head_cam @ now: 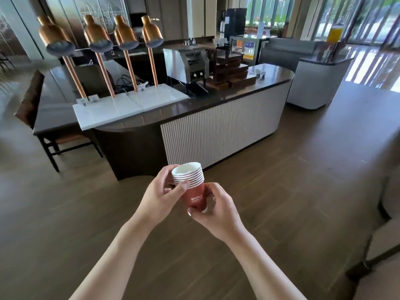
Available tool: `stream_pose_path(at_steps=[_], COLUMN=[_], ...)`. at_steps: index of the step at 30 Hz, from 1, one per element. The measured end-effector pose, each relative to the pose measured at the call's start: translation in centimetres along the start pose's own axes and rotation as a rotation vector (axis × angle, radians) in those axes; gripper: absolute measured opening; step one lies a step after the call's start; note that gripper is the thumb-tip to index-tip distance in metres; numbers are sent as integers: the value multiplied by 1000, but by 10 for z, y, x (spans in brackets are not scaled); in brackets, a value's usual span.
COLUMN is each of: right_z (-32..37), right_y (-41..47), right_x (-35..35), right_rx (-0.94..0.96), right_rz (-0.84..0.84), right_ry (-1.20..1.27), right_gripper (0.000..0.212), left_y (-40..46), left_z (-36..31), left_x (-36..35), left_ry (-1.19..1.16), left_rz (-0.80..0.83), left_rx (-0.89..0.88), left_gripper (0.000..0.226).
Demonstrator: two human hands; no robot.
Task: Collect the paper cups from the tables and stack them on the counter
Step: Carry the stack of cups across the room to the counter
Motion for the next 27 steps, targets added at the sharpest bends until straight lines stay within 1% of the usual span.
stream_pose_path(at_steps=[8,12,18,25,27], right_z=[-35,-48,-56,-49,-48], right_y=[78,130,226,346,375], right_x=[5,-1,-20,-44,-56], right_rx=[-18,-27,-43,-56,-52], right_rz=[-12,-26,-44,-79,-83], right_ry=[-10,-48,-84,-99,-106], right_gripper=[50,51,47,47,46], left_y=[89,142,235,344,366], left_z=[27,48,82,99,109], left_x=[2,15,56,120,138], left_ry=[-53,-101,-150,-194,-196], left_rz=[26,34,67,95,92], left_rx=[4,-31,-67,-103,-116], left_gripper=[39,49,43,37,38])
Point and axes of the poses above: each hand's wrist, its own y-axis towards the middle knuckle, its own x-axis out of the back of the hand, z = x × y, the point moved 3 cm from there along y, towards the middle knuckle, and after that the axes turned 7 degrees about z, right-handed, at the moved point
